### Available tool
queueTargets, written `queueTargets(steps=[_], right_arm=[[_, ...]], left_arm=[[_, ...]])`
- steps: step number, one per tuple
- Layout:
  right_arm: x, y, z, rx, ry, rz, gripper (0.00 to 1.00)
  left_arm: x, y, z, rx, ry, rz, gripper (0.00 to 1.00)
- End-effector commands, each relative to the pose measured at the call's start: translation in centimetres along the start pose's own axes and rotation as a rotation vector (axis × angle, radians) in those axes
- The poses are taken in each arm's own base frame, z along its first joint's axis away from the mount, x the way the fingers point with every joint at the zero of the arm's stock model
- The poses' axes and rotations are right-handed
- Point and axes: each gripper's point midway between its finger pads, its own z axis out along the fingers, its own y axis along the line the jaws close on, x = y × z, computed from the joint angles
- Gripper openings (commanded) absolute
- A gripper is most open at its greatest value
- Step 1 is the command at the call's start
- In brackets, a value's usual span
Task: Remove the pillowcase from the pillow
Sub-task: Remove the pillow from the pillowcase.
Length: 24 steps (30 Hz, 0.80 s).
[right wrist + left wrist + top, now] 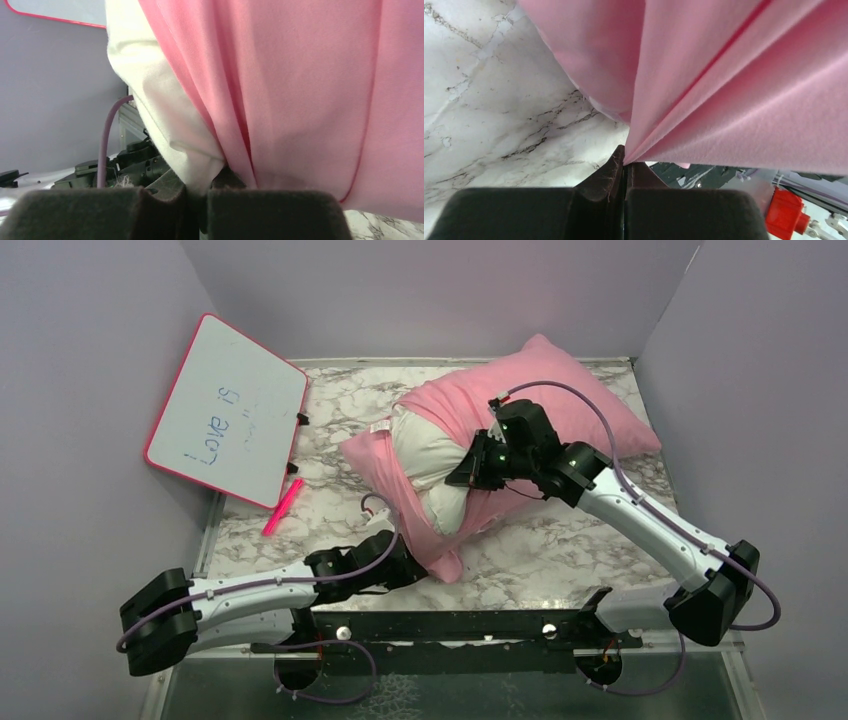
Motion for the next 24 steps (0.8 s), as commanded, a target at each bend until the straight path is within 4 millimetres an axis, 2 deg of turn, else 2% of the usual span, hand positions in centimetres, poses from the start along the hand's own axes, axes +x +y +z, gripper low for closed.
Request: queueTargets(steps=[1,5,10,15,17,20,22,24], right_arm=[[-8.9,10.5,-9.0,-0.403,-0.355,-0.037,0.01],[-9.2,10.9,-10.3,-0.41,-0.372,-0.05,0.01],[-9.3,9.0,-11.7,-0.317,-0.417,-0.036,0.01],[-8.6,9.1,-13.6,-0.347,-0.432,-0.048,0.01],[-8.6,8.6,-13.5,-0.315,-0.43,-0.055,0.01],[-7.6,6.9,-12.0,-0.248,-0.385,-0.043,0.01],[-6.7,6.6,-11.3,-0.258,-0.348,-0.044,0.01],[-6.4,7.0,-11.5,-0.287,-0.336,-0.043,0.01]], left_arm=[[4.4,12.4,-1.6,-0.466,0.187,0.139,0.0],[4.1,11.7,-1.0,-0.47,0.177,0.146,0.0],[3.2,10.5,-0.8,-0.432,0.132,0.13,0.0],[3.1,10.3,-0.8,-0.426,0.126,0.131,0.0],[3.0,9.8,-0.8,-0.41,0.124,0.13,0.0],[1.9,7.9,-0.9,-0.35,0.083,0.13,0.0],[1.3,7.3,-1.2,-0.338,0.054,0.132,0.0],[1.0,7.6,-1.3,-0.351,0.041,0.124,0.0]])
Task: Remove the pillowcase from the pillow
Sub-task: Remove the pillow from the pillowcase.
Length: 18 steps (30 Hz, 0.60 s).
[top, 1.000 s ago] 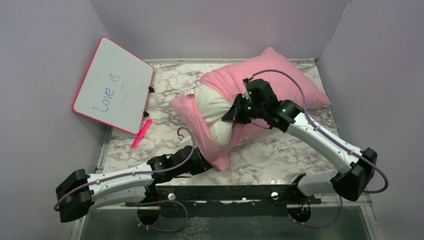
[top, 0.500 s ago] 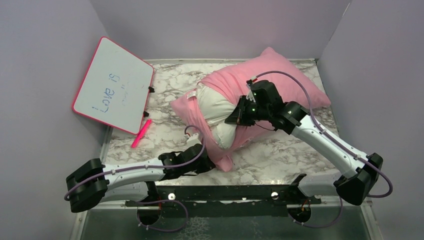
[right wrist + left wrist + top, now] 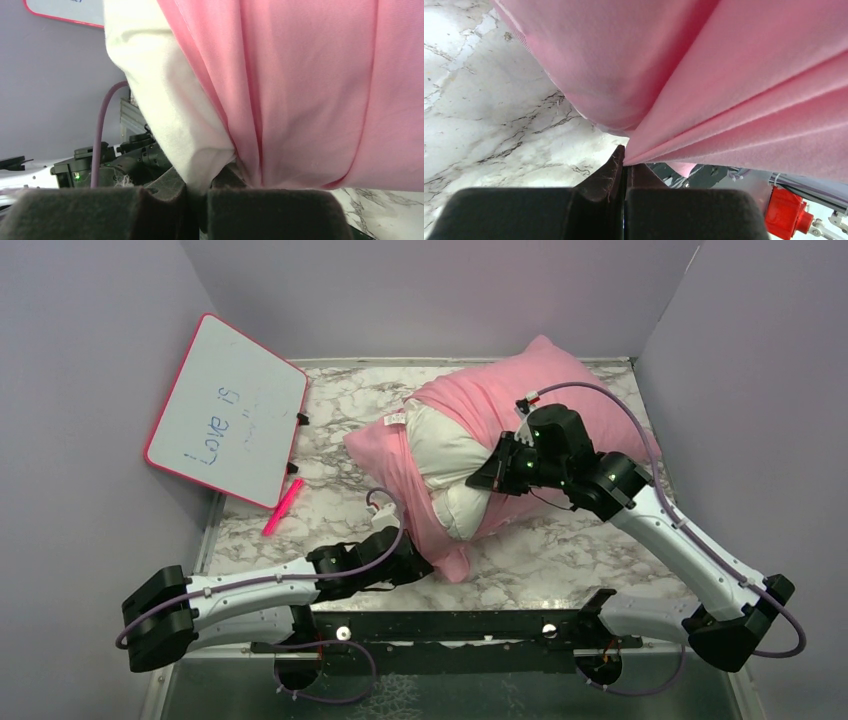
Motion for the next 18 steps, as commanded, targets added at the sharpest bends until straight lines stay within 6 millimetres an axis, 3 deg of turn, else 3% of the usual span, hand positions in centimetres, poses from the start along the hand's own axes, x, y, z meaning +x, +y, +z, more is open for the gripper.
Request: queueTargets(steps=[1,8,13,18], right_arm=[[-6.9,7.7,-6.5,-0.306,-0.289,-0.026,0.01],[-8.0,11.1,-11.2,-0.413,-0.331,-0.092,0.01],[-8.5,9.6,-12.3,-0.323,-0.372,-0.092,0.01],[-7.3,8.8,-11.3,-0.302,-0.313,-0.125,0.01]], left_arm=[[2.5,10.2,-1.7,-0.368,0.083,0.093,0.0],[3.6,12.7,-2.0,-0.428,0.095,0.035,0.0],[3.6,13.3,-2.2,-0.439,0.078,0.005,0.0],[3.5,13.4,-2.3,-0.447,0.071,0.008,0.0]])
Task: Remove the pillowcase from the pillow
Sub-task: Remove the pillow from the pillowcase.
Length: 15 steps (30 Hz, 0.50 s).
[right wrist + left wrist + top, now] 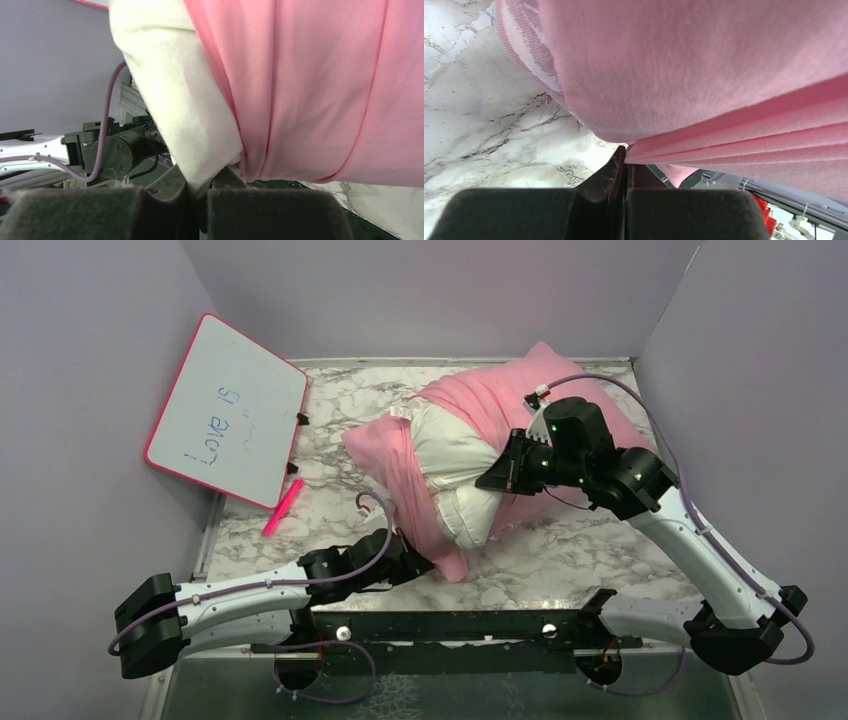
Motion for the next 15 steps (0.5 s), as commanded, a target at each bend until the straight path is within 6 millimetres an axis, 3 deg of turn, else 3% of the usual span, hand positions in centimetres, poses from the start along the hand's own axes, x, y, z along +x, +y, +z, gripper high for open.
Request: queueTargets(steps=[1,9,12,15], right_arm=[[-6.7,7.1,-7.5,-0.272,-0.317,-0.104,0.01],[-6.7,8.4,-9.6,-0.321,-0.322,-0.193,0.01],[-6.5,6.5,-8.2,-0.231,-0.306,-0.185,0.01],[-4.6,3.4,-4.9,-0.145,-0.238,-0.127,0.01]], left_arm=[[2.6,14.1,-2.2,-0.493,0.088,0.113,0.0],[2.5,14.4,-2.2,-0.506,0.073,0.098,0.0],[1.5,10.8,-2.2,-0.39,0.05,0.1,0.0],[-0.8,4.0,-2.9,-0.156,-0.014,0.121,0.0]])
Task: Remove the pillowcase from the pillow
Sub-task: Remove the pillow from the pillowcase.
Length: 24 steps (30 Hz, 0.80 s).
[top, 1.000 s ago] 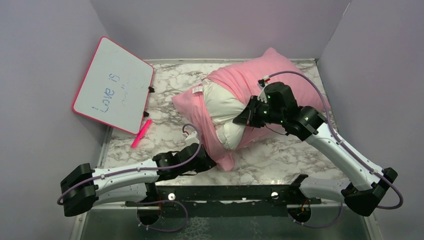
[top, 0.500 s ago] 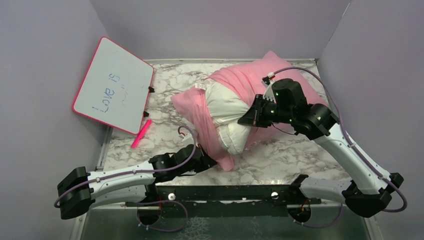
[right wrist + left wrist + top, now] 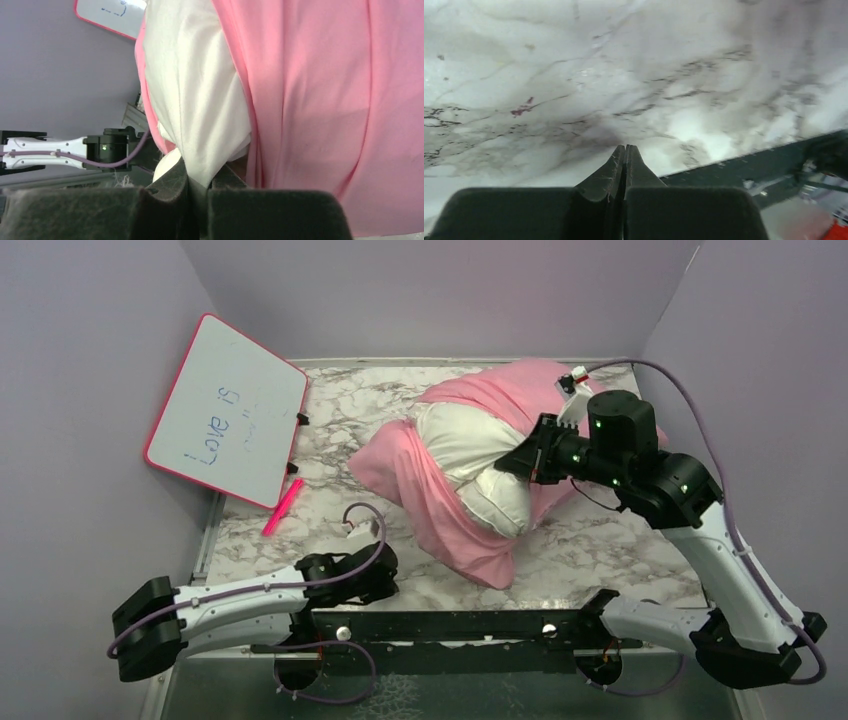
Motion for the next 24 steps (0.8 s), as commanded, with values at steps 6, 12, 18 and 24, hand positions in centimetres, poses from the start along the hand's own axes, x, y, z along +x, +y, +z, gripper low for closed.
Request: queueTargets(steps=[6,12,18,24], right_arm=[[4.0,-2.9,5.2,-0.031,0.0,0.125,0.01],[5.0,-2.6,8.0,-0.096,0.04,0.17,0.01],[5.9,-1.9,8.7,-0.152,0.078,0.202,0.01],[6.5,-1.6,8.2,-0.179,0.091,0.216,0.01]], left_arm=[[-6.8,-11.3,-11.4,0.463,-0.21,0.063,0.4],[-6.3,-12.4,-12.4,0.539,-0.179,0.048,0.73],[-5.6,-11.2,-9.5,0.51,-0.165,-0.07,0.75],[-7.9,-12.4,-9.1,0.549,-0.28,-0.132,0.8]])
